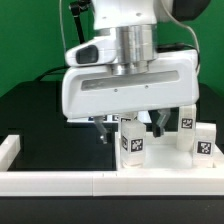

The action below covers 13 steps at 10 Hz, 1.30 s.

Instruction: Assemble square table

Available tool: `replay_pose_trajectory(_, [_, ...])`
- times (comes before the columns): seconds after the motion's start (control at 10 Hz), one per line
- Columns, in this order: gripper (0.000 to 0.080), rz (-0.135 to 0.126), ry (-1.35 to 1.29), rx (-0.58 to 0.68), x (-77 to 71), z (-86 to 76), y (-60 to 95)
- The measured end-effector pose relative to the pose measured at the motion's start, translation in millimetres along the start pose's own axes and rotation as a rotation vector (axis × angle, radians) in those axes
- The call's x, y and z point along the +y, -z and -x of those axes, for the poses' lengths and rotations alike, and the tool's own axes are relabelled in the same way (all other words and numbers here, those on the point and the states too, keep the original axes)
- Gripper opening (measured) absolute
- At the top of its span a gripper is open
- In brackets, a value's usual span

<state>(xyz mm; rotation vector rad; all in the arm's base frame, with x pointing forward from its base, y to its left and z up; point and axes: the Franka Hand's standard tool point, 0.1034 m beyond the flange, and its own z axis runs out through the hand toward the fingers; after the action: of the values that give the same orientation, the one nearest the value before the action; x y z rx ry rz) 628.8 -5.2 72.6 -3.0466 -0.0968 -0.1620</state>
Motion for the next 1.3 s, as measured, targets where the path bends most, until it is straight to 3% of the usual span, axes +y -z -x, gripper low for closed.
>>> replay_pose_trajectory(0.1, [0.0649, 0.0, -0.023, -0.001, -1.8, 0.1, -0.4])
replay_pose_trajectory(0.2, [0.0536, 0.0, -0.019, -0.001, -2.4, 0.2, -0.7])
replay_pose_trajectory(0.3, [0.0536, -0.002, -0.054, -0.001, -2.2, 0.3, -0.9])
replay_pose_trajectory(0.4, [0.0352, -0.003, -0.147, -0.002, -3.1, 0.4, -1.2])
replay_pose_trajectory(0.5, [0.0288, -0.002, -0.202, -0.002, -3.4, 0.5, -1.4])
replay_pose_trajectory(0.7, [0.0288, -0.001, -0.369, 0.001, -3.7, 0.2, -1.9])
replay_pose_trajectory(1.0, [0.0288, 0.001, -0.954, -0.034, -6.4, 3.2, -1.5])
replay_pose_trajectory(1.1, [0.0288, -0.021, -1.153, -0.057, -8.6, 3.7, -2.1])
replay_pose_trajectory(1.2, [0.029, -0.068, -1.371, -0.078, -7.8, 4.2, -3.8])
replay_pose_trajectory(1.3, [0.029, -0.069, -1.468, -0.092, -11.7, 5.0, -4.5])
